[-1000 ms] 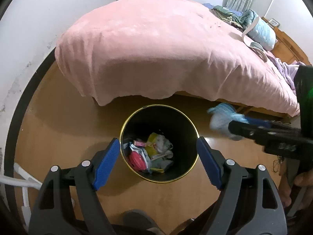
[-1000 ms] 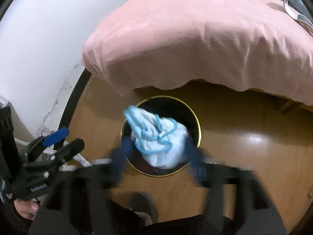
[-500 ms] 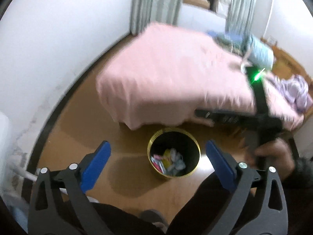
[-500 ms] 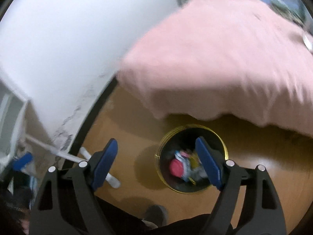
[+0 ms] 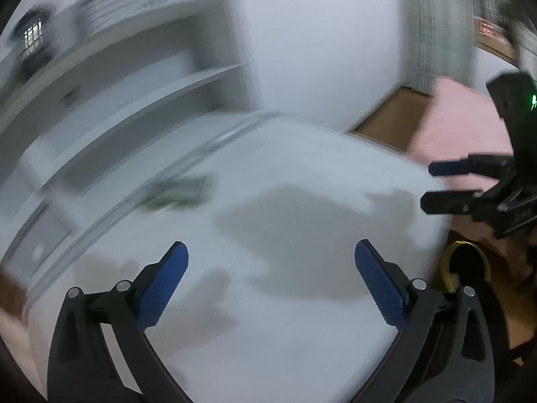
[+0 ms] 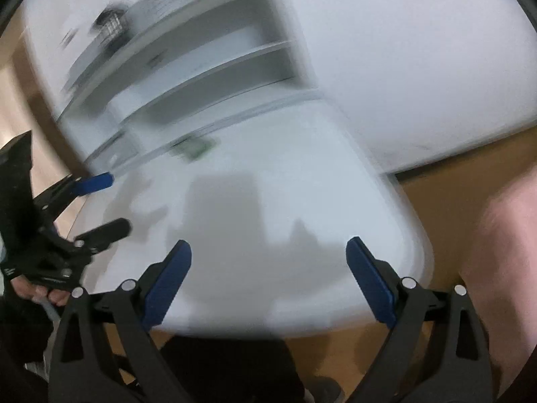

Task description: Collect trash

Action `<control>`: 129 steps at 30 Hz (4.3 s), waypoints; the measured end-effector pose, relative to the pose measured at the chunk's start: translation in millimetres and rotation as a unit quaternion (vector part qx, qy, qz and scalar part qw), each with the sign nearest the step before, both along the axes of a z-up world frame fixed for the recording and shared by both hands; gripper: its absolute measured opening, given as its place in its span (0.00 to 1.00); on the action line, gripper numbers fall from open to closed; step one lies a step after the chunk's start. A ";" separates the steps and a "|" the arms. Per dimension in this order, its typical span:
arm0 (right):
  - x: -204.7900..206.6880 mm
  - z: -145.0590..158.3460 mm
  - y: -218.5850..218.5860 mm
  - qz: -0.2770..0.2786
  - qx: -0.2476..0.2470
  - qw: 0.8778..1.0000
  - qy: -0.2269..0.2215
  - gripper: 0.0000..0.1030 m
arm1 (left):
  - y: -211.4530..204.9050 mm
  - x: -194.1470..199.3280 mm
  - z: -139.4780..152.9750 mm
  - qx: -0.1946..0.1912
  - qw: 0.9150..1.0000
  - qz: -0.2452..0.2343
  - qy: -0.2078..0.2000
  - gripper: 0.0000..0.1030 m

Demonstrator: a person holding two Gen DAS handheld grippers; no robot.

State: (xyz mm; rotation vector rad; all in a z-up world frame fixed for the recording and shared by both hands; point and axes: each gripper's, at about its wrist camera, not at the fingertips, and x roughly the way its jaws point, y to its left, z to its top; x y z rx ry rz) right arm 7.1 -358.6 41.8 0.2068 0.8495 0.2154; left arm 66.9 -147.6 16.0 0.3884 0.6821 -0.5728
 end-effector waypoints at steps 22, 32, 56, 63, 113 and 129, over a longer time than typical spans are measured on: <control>258.8 -38.8 141.6 0.181 -0.105 0.975 0.076 0.57 | 147.9 100.5 -34.2 -0.014 0.989 0.117 0.084 0.94; 167.6 8.5 76.2 0.119 -0.067 0.990 0.039 0.57 | 46.5 193.3 -49.0 0.013 0.997 0.032 0.062 0.94; -192.9 -5.0 -186.7 -0.302 -0.049 0.952 0.032 0.57 | -206.2 26.0 -11.1 -0.032 0.973 -0.226 0.028 0.54; -334.8 -51.0 -244.2 -0.457 -0.024 0.887 0.059 0.57 | -342.6 -140.6 -12.3 -0.037 0.917 -0.395 0.040 0.54; -449.8 -201.0 -308.9 -0.572 0.087 0.810 0.091 0.85 | -424.7 -272.3 -231.3 0.031 0.897 -0.415 0.148 0.86; -249.9 -30.3 -209.4 -0.369 -0.007 0.929 -0.017 0.93 | -229.7 -135.7 -6.1 -0.073 0.973 -0.213 0.052 0.94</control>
